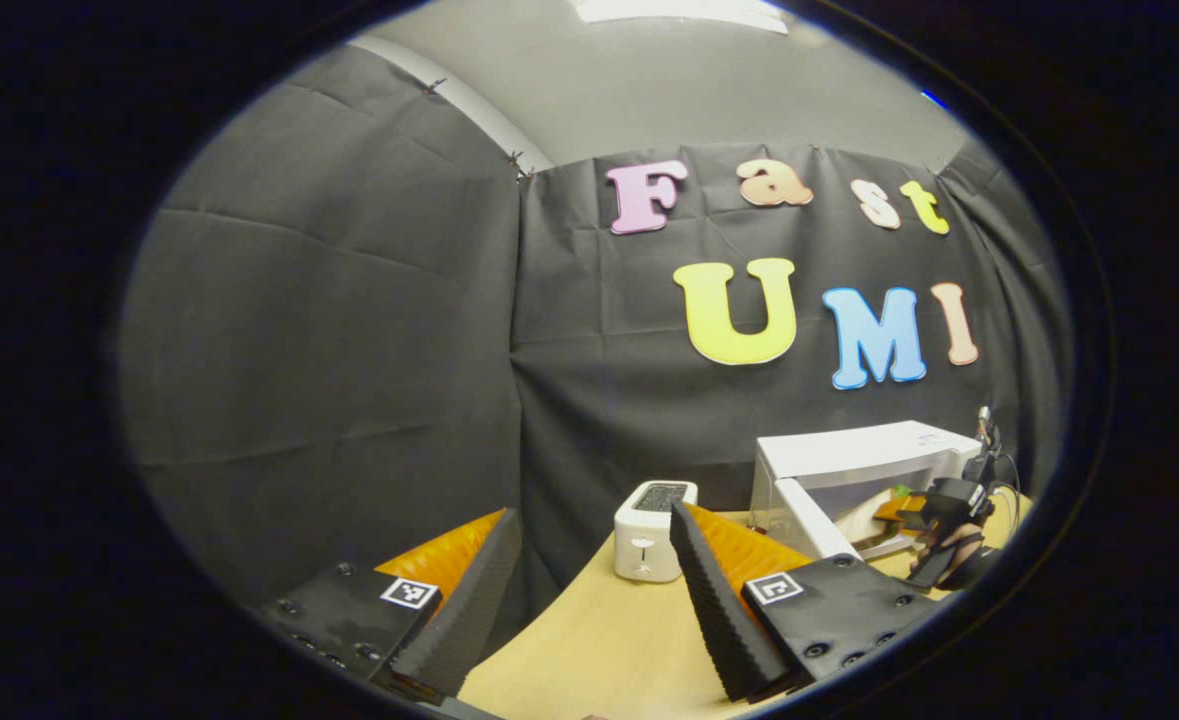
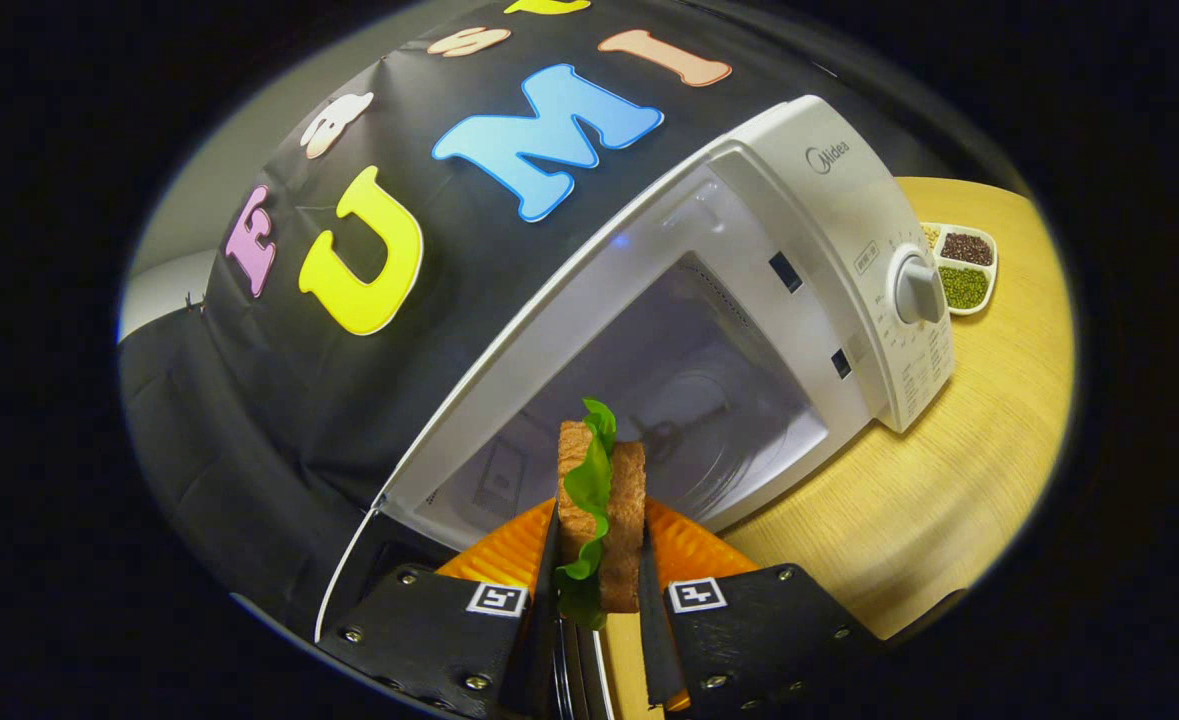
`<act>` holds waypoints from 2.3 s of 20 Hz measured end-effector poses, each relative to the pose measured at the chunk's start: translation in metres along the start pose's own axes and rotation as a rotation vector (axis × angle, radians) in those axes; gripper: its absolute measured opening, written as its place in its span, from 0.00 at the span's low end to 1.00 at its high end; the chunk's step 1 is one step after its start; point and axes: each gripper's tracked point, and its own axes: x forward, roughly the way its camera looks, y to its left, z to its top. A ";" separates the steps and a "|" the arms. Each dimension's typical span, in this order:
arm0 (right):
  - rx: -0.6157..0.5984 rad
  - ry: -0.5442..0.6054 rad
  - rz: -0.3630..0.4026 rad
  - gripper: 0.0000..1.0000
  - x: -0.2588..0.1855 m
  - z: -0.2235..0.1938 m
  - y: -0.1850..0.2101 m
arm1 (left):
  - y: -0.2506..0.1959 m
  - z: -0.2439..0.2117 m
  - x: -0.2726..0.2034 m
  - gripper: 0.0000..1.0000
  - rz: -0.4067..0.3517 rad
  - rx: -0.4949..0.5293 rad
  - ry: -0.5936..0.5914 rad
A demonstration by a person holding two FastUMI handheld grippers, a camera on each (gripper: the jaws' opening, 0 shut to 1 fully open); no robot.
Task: Open the microwave oven with the left hand, put the food in, and close the microwave oven.
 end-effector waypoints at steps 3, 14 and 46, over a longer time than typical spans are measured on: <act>-0.003 -0.034 -0.017 0.37 0.023 0.001 -0.003 | 0.008 -0.009 0.006 0.97 0.016 0.020 0.014; -0.027 -0.062 -0.086 0.39 0.063 -0.003 -0.022 | 0.024 -0.028 0.019 0.93 0.047 0.054 0.054; -0.709 -0.374 0.025 0.98 -0.217 0.123 0.045 | -0.039 -0.046 -0.047 0.96 -0.012 -0.016 0.035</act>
